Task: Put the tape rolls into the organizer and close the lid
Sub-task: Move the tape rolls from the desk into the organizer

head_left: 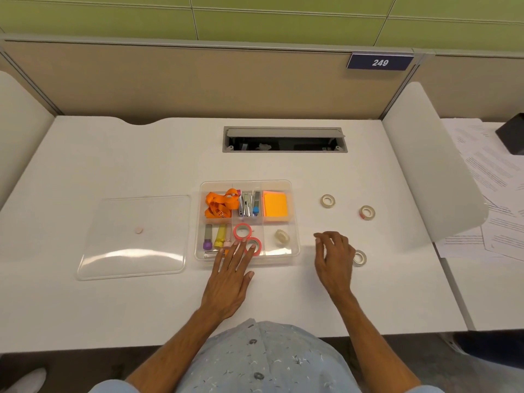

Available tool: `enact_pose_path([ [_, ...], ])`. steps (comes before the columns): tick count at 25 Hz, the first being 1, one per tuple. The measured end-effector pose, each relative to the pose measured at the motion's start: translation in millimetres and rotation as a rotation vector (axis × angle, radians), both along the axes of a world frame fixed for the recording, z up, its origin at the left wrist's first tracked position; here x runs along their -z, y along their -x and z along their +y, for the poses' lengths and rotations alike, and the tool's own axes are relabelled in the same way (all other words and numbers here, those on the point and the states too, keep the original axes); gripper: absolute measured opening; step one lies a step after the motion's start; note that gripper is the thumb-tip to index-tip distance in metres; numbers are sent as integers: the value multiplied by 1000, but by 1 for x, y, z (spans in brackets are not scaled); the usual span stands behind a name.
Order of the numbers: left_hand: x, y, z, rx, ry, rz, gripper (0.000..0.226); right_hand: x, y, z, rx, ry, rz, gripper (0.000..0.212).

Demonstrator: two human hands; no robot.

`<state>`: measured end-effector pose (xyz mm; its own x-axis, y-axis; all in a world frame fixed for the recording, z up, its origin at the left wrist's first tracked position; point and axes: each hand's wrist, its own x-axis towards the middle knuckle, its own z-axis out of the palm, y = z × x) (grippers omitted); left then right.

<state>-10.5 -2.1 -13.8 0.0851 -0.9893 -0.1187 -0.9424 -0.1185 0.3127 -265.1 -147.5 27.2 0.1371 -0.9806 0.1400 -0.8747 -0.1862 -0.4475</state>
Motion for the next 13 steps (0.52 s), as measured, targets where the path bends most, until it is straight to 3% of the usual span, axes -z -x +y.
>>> enact_pose_path([
  [7, 3, 1, -1, -9, -9, 6, 64, 10, 47, 1, 323, -214, 13, 41],
  [10, 2, 2, -1, -8, -18, 3, 65, 10, 54, -1, 343, -298, 38, 51],
  [13, 1, 2, -1, -9, -15, 9, 65, 12, 54, -1, 337, -279, 34, 44],
])
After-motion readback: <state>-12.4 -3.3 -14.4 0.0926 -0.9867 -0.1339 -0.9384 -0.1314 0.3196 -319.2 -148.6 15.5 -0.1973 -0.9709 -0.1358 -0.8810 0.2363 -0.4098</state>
